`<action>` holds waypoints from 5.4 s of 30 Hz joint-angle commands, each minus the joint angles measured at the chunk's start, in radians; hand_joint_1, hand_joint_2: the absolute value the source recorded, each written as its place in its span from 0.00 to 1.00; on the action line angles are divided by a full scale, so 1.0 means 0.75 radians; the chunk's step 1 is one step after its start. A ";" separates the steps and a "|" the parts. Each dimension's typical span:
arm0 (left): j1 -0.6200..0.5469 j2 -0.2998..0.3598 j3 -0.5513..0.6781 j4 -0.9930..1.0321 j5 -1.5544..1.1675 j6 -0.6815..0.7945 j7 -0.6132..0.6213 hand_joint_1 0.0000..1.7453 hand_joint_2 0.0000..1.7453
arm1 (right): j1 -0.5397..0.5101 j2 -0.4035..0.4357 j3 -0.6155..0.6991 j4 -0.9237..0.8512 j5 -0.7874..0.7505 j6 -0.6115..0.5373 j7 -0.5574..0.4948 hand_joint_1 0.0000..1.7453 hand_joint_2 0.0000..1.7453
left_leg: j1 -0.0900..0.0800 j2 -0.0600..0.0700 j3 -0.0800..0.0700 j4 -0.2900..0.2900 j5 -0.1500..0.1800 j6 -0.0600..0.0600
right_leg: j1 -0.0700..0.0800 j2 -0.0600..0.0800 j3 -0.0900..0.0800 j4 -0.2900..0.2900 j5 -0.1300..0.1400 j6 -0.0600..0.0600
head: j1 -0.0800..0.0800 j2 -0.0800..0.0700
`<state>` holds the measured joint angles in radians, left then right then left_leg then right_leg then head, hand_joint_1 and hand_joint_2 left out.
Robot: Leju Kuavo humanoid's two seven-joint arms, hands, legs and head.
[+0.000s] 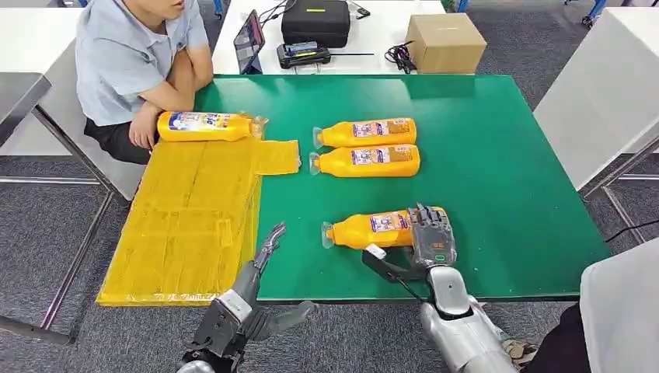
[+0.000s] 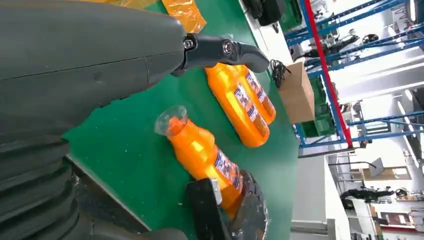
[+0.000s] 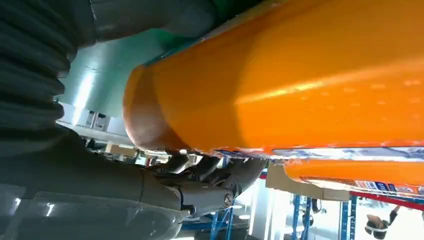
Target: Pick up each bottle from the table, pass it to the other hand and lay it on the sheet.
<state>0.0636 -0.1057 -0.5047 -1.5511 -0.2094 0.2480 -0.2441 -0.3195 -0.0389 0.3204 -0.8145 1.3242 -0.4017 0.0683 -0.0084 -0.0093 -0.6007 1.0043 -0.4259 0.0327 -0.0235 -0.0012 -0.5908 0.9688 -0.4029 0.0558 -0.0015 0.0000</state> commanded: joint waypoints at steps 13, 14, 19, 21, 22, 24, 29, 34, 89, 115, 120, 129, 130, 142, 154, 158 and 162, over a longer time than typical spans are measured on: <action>-0.044 -0.004 -0.014 0.085 -0.002 -0.019 0.008 0.00 1.00 | 0.023 -0.020 0.016 0.092 -0.100 0.017 -0.080 1.00 1.00 | 0.002 -0.002 0.005 -0.001 -0.001 -0.002 | 0.002 -0.003 0.007 -0.002 -0.001 -0.003 | 0.000 0.000; -0.045 -0.003 -0.014 0.086 -0.002 -0.020 0.008 0.00 1.00 | 0.026 -0.019 0.009 0.090 -0.116 0.018 -0.088 1.00 1.00 | 0.003 -0.003 0.007 -0.001 -0.002 -0.003 | 0.003 -0.004 0.008 -0.002 -0.002 -0.004 | 0.000 0.000; -0.051 0.003 -0.021 0.092 0.015 -0.044 -0.007 0.00 1.00 | 0.091 -0.010 -0.065 0.011 -0.420 0.087 -0.336 1.00 1.00 | 0.005 -0.004 0.008 0.000 -0.003 -0.004 | 0.005 -0.006 0.012 -0.003 -0.003 -0.006 | 0.000 0.000; -0.050 -0.009 -0.010 0.093 0.042 -0.031 -0.037 0.00 1.00 | 0.120 -0.012 -0.095 -0.031 -0.540 0.137 -0.411 1.00 1.00 | 0.004 -0.005 0.008 -0.001 -0.002 -0.004 | 0.004 -0.006 0.010 -0.003 -0.003 -0.005 | 0.000 0.000; -0.049 -0.015 -0.007 0.093 0.048 -0.025 -0.042 0.00 1.00 | 0.132 -0.015 -0.096 -0.048 -0.562 0.145 -0.424 1.00 1.00 | 0.004 -0.005 0.007 -0.001 -0.001 -0.004 | 0.004 -0.006 0.010 -0.003 -0.003 -0.004 | 0.000 0.000; -0.050 -0.026 0.007 0.100 0.072 0.014 -0.053 0.00 1.00 | 0.160 -0.029 -0.102 -0.091 -0.644 0.181 -0.464 1.00 1.00 | 0.003 -0.004 0.008 -0.001 -0.001 -0.003 | 0.003 -0.005 0.009 -0.003 -0.002 -0.004 | 0.000 0.000; -0.043 -0.055 0.042 0.123 0.130 0.057 -0.040 0.00 1.00 | 0.186 -0.029 -0.111 -0.126 -0.713 0.186 -0.510 1.00 1.00 | 0.002 0.001 0.012 -0.001 -0.003 -0.003 | 0.002 -0.002 0.011 -0.002 -0.002 -0.003 | 0.000 0.000; -0.031 -0.104 0.089 0.147 0.178 0.176 -0.077 0.00 1.00 | 0.204 -0.029 -0.103 -0.169 -0.732 0.166 -0.512 1.00 1.00 | 0.003 0.002 0.013 -0.002 -0.004 -0.003 | 0.003 -0.001 0.012 -0.003 -0.002 -0.004 | 0.000 0.000; -0.027 -0.047 0.032 0.183 0.467 0.244 -0.022 0.00 1.00 | 0.078 -0.085 0.219 -0.106 -0.151 -0.130 -0.090 0.00 1.00 | 0.001 0.003 0.009 -0.001 -0.003 -0.001 | 0.002 0.002 0.008 -0.001 -0.001 -0.003 | 0.000 0.000; -0.021 -0.015 0.008 0.145 0.430 0.203 0.058 0.00 1.00 | 0.005 -0.061 0.156 0.007 -0.220 -0.045 -0.005 0.00 1.00 | 0.002 0.003 0.004 -0.001 -0.003 -0.002 | 0.002 0.003 0.004 -0.002 -0.001 -0.003 | -0.001 0.000; -0.016 -0.012 0.010 0.140 0.455 0.163 0.095 0.00 1.00 | -0.001 -0.041 0.142 0.007 -0.212 -0.009 0.013 0.00 1.00 | 0.002 0.003 0.005 0.000 -0.004 -0.002 | 0.003 0.003 0.005 -0.002 -0.001 -0.004 | 0.000 0.000; 0.019 -0.003 0.028 0.116 0.447 0.171 0.102 0.00 1.00 | 0.055 -0.061 0.191 -0.202 -0.215 0.090 0.060 0.00 1.00 | 0.002 0.002 0.004 0.000 -0.004 -0.002 | 0.002 0.002 0.005 -0.001 -0.002 -0.004 | 0.001 0.000; 0.018 -0.003 0.027 0.117 0.445 0.171 0.102 0.00 1.00 | 0.054 -0.065 0.188 -0.204 -0.227 0.102 0.058 0.00 1.00 | 0.001 0.002 0.003 -0.001 -0.003 -0.001 | 0.001 0.002 0.003 -0.001 -0.001 -0.003 | -0.001 0.000; 0.013 -0.001 0.020 0.124 0.436 0.167 0.110 0.00 1.00 | 0.058 -0.074 0.170 -0.191 -0.273 0.133 0.062 0.00 1.00 | 0.003 0.002 0.005 0.000 -0.005 -0.003 | 0.003 0.002 0.005 -0.001 -0.003 -0.005 | 0.000 0.000; -0.015 -0.006 0.006 0.170 0.438 0.132 0.137 0.00 1.00 | -0.008 -0.051 0.112 0.039 -0.358 0.158 0.043 0.00 1.00 | 0.002 0.004 0.007 -0.001 -0.003 -0.002 | 0.003 0.001 0.007 -0.003 -0.001 -0.004 | 0.000 0.000; -0.028 -0.009 -0.005 0.189 0.442 0.122 0.136 0.00 1.00 | -0.039 -0.033 0.070 0.134 -0.399 0.124 -0.003 0.00 1.00 | 0.001 0.003 0.007 -0.001 -0.002 -0.001 | 0.001 0.001 0.006 -0.002 0.000 -0.003 | 0.000 0.000; -0.034 -0.008 -0.008 0.198 0.446 0.116 0.135 0.00 1.00 | -0.040 -0.024 0.055 0.167 -0.438 0.140 -0.050 0.00 1.00 | 0.002 0.002 0.008 -0.001 -0.001 -0.002 | 0.003 0.000 0.008 -0.003 0.001 -0.005 | 0.000 0.000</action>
<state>0.0776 -0.1370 -0.4810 -1.4694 0.1171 0.3433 -0.1465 -0.3245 -0.0771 0.4051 -0.8655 1.0288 -0.3136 0.0694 -0.0084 -0.0061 -0.5963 1.0042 -0.4268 0.0338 -0.0234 0.0008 -0.5876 0.9685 -0.4024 0.0548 -0.0015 0.0000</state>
